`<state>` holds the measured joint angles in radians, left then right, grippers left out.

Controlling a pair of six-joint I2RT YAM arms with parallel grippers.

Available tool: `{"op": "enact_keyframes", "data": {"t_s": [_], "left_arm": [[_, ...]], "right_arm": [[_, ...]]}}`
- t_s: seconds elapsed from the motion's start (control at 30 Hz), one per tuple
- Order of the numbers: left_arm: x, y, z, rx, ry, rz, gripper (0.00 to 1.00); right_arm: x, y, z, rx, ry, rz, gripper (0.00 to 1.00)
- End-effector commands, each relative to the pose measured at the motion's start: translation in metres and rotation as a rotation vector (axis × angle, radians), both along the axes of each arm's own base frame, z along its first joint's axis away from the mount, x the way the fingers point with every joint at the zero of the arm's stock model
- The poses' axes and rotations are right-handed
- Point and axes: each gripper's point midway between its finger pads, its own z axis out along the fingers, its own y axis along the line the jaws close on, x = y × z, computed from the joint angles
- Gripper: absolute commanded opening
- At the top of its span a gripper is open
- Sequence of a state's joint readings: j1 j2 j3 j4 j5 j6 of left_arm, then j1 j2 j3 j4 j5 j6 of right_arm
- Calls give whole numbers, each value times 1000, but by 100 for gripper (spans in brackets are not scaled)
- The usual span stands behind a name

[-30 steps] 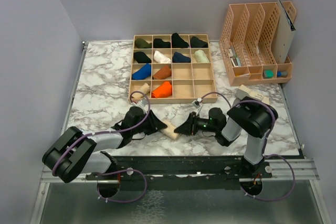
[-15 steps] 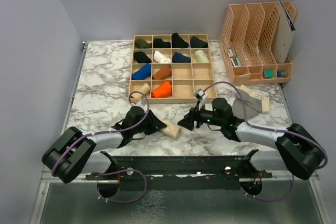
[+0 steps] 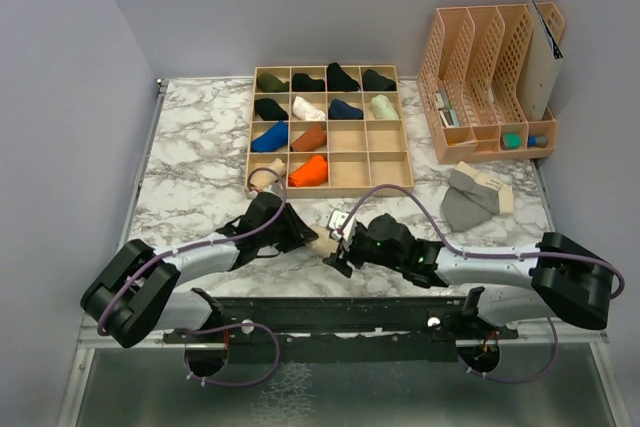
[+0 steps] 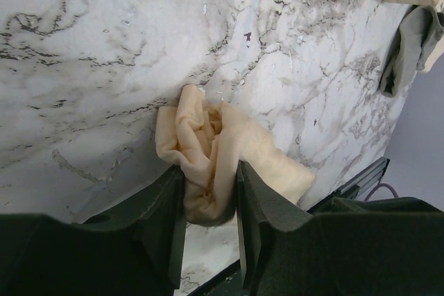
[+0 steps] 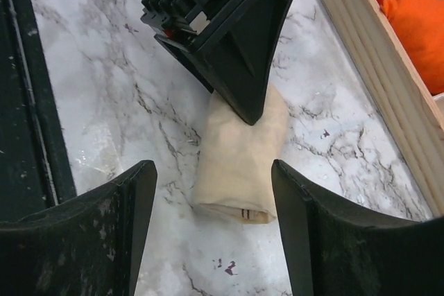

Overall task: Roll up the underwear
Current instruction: Roll the underwear to the center of the board, then pick up the underwear from the center of the board.

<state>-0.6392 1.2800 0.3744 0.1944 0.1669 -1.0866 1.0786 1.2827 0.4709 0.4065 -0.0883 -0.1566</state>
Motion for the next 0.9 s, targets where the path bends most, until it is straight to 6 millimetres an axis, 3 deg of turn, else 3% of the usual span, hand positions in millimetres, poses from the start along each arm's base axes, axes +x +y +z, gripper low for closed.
{"op": "enact_keyframes", "data": {"t_s": [0.0,0.4,0.7,0.87], "left_arm": [[-5,8,-15,68,58,19,37],[-5,9,-17,83,102,41,38],[-6,13,-15,88,105,53,42],[-3,11,-9,78,100,38,49]], "right_arm": [[17,1,1,-35,-175,-13,71],[8,16,-31,-119,-151,99,64],[30,-5,-65,-322,-188,13,64],[23,-7,-79,-353,-160,46,63]]}}
